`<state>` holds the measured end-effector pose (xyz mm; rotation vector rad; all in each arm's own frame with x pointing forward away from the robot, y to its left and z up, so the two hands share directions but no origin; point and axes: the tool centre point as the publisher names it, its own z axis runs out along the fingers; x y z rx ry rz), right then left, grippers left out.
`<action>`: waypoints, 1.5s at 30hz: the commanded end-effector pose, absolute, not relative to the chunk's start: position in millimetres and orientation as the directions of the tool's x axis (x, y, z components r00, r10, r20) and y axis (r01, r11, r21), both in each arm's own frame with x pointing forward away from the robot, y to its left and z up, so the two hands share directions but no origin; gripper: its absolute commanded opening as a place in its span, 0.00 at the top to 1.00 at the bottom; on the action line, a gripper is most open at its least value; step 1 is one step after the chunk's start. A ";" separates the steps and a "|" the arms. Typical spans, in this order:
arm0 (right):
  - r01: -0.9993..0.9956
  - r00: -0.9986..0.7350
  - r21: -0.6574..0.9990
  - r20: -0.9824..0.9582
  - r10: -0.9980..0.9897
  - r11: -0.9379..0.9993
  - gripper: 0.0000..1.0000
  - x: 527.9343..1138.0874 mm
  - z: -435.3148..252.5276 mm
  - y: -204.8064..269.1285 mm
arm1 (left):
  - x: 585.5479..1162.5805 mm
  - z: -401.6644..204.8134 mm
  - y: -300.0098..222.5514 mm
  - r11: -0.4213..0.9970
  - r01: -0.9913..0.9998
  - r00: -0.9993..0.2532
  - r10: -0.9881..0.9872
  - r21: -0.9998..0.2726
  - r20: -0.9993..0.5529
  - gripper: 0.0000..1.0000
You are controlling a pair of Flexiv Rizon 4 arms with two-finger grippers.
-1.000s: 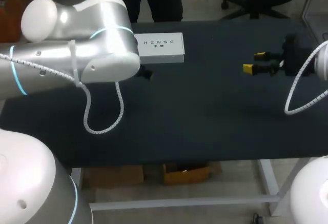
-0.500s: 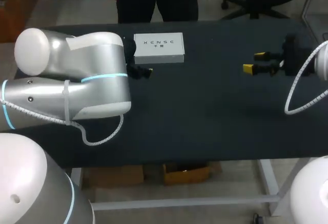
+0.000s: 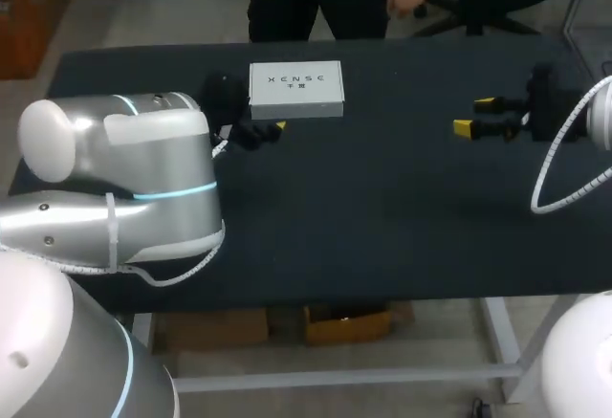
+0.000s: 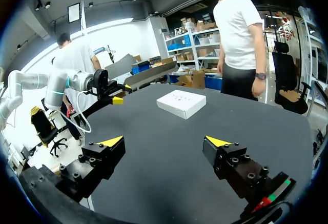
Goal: Assemble the packaging by folding the flat box into shape, placing the metal phone stand inside, and closing the box properly
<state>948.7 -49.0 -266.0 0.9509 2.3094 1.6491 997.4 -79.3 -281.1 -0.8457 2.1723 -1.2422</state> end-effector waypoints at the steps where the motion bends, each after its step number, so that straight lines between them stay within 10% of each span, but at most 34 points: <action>1: 0.404 -0.790 0.894 0.235 0.566 0.193 0.00 948.3 -266.3 -50.2 | 1002.3 -280.5 -71.4 0.382 -0.146 -0.721 -0.673 -0.912 -0.167 0.00; 23: 0.404 -0.790 0.894 0.235 0.566 0.193 0.00 948.3 -266.3 -50.2 | 1028.3 -263.9 -76.9 0.606 -0.073 -0.766 -0.543 -0.792 -0.345 0.00; 45: 0.404 -0.790 0.894 0.235 0.566 0.193 0.00 948.3 -266.3 -50.2 | 1036.8 -269.6 -71.5 0.529 -0.193 -0.765 -0.609 -0.826 -0.211 0.00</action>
